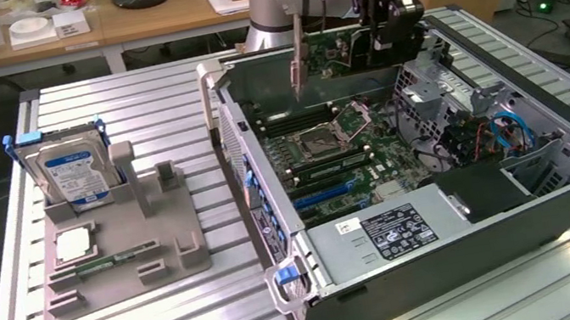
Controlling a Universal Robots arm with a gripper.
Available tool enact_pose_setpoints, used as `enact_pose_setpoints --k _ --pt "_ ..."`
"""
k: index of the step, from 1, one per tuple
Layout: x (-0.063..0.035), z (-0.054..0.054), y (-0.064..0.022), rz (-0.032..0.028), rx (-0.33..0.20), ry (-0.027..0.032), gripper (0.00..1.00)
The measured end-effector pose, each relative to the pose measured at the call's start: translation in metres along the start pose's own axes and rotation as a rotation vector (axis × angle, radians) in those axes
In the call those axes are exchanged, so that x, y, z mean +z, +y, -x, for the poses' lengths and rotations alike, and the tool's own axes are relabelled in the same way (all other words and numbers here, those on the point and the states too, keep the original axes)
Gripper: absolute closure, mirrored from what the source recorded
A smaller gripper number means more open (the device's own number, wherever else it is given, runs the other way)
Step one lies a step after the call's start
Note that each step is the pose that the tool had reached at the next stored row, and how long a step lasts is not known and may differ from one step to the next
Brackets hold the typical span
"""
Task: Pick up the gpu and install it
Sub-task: 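Insert the gpu into the slot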
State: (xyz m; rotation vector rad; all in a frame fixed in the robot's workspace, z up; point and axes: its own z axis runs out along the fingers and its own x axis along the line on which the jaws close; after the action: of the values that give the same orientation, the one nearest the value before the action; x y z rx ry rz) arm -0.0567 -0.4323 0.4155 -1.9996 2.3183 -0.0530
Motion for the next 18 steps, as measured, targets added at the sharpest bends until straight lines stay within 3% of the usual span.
enact_pose_setpoints --k 8,15,16,17,18 --pt "0.0008 0.0000 0.0000 0.0052 -0.048 -0.0035 0.73" --pt "0.0016 -0.0001 0.0000 0.0146 -0.072 -0.0078 0.73" --pt "0.0018 -0.0001 0.0001 0.0174 -0.076 -0.0118 0.73" --pt "0.0020 -0.0001 0.0002 0.0201 -0.079 -0.0200 0.73" --pt "0.0021 0.0000 0.0002 0.0232 -0.079 -0.0341 0.73"
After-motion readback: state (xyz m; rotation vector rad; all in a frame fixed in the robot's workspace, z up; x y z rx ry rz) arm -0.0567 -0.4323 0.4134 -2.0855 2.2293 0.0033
